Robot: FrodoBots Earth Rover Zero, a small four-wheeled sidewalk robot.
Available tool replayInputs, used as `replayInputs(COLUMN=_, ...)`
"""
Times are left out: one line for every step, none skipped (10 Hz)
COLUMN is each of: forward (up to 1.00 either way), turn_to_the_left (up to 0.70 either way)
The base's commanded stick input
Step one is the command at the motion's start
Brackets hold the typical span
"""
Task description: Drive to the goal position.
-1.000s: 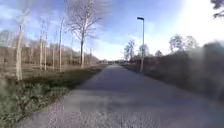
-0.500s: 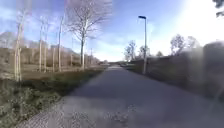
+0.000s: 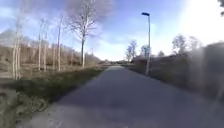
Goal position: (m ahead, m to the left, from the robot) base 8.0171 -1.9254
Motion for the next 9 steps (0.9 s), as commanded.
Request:
replayInputs(forward=1.00, turn_to_the_left=0.00)
replayInputs(forward=1.00, turn_to_the_left=0.00)
replayInputs(forward=1.00, turn_to_the_left=0.00)
replayInputs(forward=1.00, turn_to_the_left=0.00)
replayInputs(forward=1.00, turn_to_the_left=-0.02)
replayInputs(forward=1.00, turn_to_the_left=-0.03)
replayInputs(forward=1.00, turn_to_the_left=-0.03)
replayInputs(forward=1.00, turn_to_the_left=-0.01)
replayInputs(forward=1.00, turn_to_the_left=0.00)
